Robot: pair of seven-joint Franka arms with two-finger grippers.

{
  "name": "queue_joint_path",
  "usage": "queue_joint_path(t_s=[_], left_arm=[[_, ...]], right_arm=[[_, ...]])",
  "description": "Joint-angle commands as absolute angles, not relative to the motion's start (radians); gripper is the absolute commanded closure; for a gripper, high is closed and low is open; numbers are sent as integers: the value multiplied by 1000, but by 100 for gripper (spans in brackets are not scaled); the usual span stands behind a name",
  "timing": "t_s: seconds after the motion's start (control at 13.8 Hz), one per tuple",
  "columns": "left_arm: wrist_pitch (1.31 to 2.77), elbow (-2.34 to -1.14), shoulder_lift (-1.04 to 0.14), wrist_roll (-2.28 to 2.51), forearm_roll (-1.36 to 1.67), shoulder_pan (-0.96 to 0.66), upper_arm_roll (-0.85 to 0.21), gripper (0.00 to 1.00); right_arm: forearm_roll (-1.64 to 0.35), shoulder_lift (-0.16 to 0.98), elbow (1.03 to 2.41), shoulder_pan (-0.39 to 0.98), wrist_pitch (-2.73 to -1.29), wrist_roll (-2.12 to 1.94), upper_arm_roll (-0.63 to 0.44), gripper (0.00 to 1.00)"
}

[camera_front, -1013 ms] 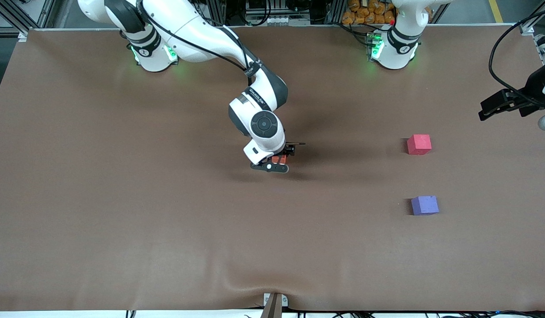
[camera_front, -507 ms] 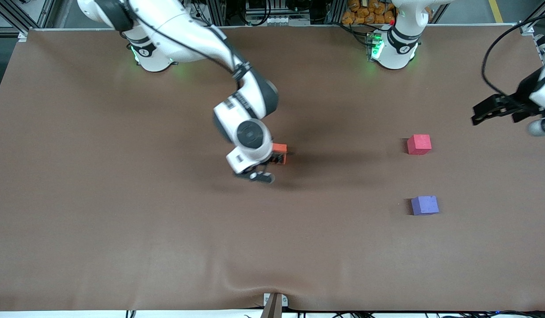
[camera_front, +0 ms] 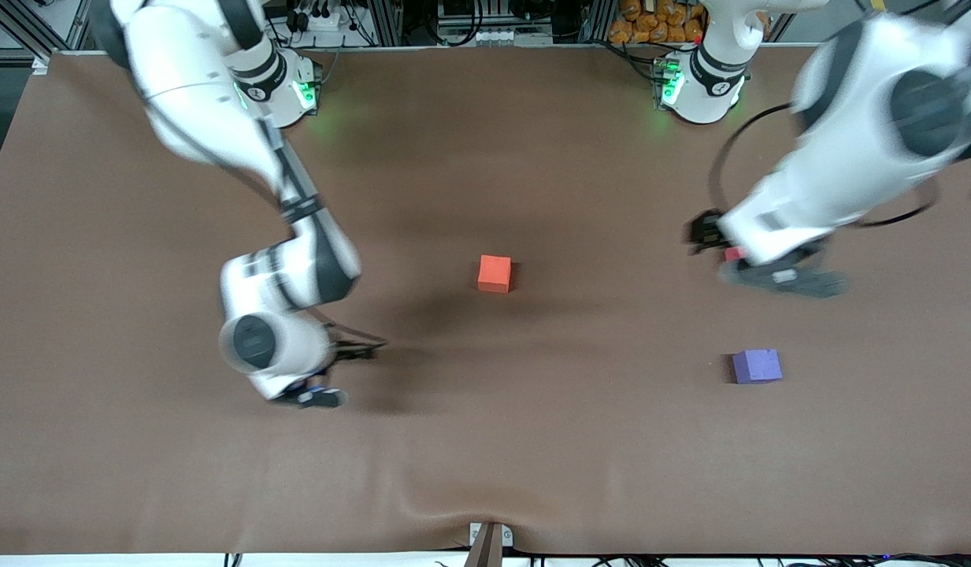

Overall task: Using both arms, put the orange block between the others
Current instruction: 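Reach the left gripper to the orange cube while the right gripper withdraws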

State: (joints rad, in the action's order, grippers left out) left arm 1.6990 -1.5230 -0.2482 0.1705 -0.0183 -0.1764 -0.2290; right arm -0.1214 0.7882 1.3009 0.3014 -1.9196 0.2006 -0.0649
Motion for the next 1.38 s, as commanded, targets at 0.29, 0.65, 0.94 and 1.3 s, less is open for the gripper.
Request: queue_joint_path(t_s=[0.29,0.65,0.94,1.3], left_arm=[[1845,-1465,-451,487,-35,-461,-222,0],[2018,-1451,-592,617,-35,-578,-215,0],[2101,-1456,-672,659,-43,-630,-213,0],[2137,-1462,-729,721,-89,-635,-213,0]], right_arm=[[-103,776,1298,-12,-1907,-215,-43,0],[-100,664,1296,-57,-1763,-213,-81,0],[-94,513,1308,-58,-1666,-212,-107,0],[-92,270,1488,-63,-1606,-212,-124,0]])
